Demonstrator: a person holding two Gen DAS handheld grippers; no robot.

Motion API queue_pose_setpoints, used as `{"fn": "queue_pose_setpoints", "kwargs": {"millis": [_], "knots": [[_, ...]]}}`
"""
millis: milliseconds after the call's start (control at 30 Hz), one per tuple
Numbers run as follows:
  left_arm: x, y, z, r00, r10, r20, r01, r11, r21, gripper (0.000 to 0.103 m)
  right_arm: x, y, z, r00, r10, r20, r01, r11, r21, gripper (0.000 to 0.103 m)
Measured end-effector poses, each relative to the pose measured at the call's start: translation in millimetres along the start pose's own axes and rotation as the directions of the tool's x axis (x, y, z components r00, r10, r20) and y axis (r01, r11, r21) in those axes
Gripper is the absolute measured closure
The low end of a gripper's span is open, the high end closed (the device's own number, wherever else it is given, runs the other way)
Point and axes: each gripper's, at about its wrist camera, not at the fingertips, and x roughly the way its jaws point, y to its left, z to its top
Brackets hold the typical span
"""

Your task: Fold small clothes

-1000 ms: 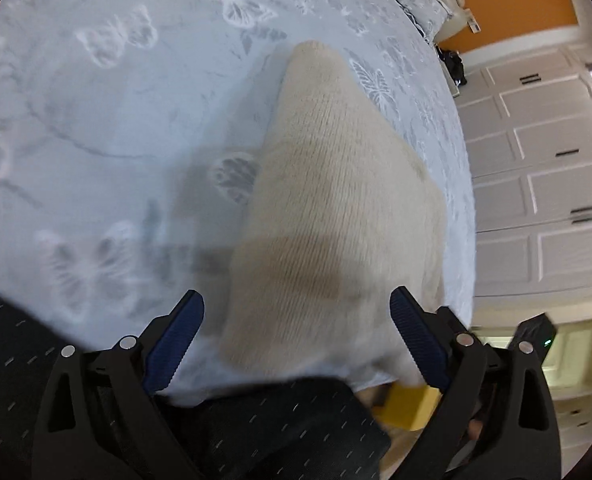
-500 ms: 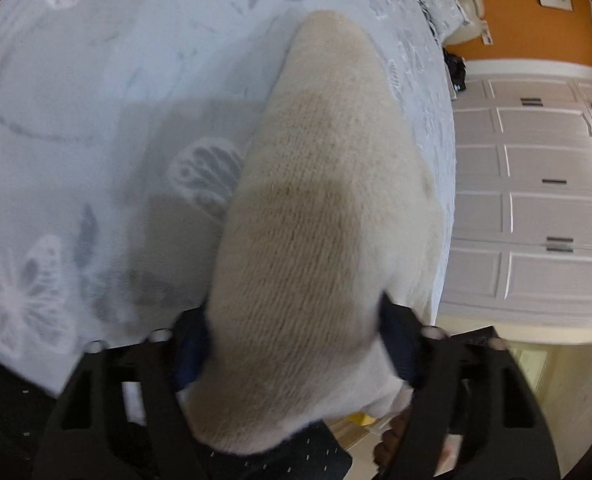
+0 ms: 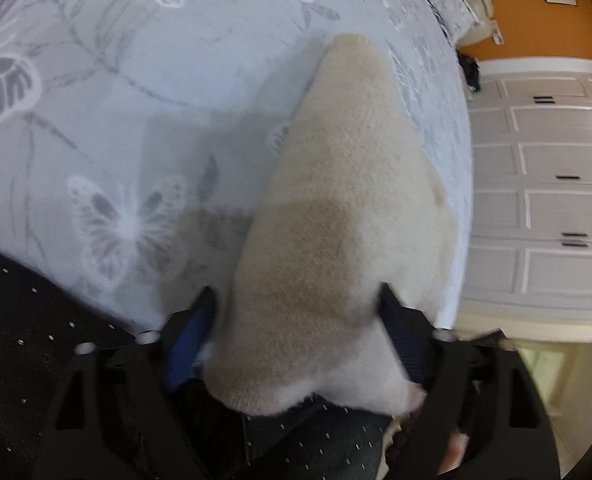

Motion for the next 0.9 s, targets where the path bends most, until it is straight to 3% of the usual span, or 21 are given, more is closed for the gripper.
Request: {"fn": "queue_pose_setpoints", "kwargs": {"millis": [267,400,433,467,567,633,700,900], "knots": [[30.0,-13.5,18.4,0.999,0.032,-0.008,-0.032,0.999,0.031,0.007,26.6,9.5,2.8,1.000,-0.027,0.004,0.026,0.999,0.025,0.016],[38.7,-15.5,19.2,0.999,0.032,-0.014,-0.031,0.999,0.024,0.006,31.6,7.8,5.1,1.000,-0.012,0.001,0.012,0.999,0.050,0.016],[39.6,-16.9,18.9,0.999,0.019,-0.026,-0.018,1.000,0.025,0.010,32.0,8.7,5.4,1.000,-0.013,0.003,0.013,0.999,0.047,0.020],[39.3,-18.6,18.5,0.999,0.009,-0.035,-0.008,1.000,0.028,0.013,31.4,8.4,5.6,1.000,-0.006,0.006,0.005,0.999,0.040,0.032],[28.8,-29.8,14.8,0.999,0.038,-0.023,-0.036,0.995,0.089,0.033,24.7,6.1,4.2,0.999,0.035,0.017,-0.035,0.999,0.028,0.054],[20.1,-40.7,10.9,0.998,0.054,-0.012,-0.052,0.990,0.133,0.044,18.0,11.0,2.2,0.999,0.032,0.035,-0.032,0.999,0.002,0.058],[10.4,-53.3,8.4,0.998,0.063,0.009,-0.063,0.983,0.175,0.048,9.6,19.5,-1.0,0.998,0.024,0.060,-0.022,0.999,-0.029,0.060],[-26.5,-86.9,-5.4,0.989,0.106,0.101,-0.131,0.948,0.291,0.051,-23.3,47.8,-8.6,0.992,0.045,0.117,-0.034,0.995,-0.093,0.061]]}}
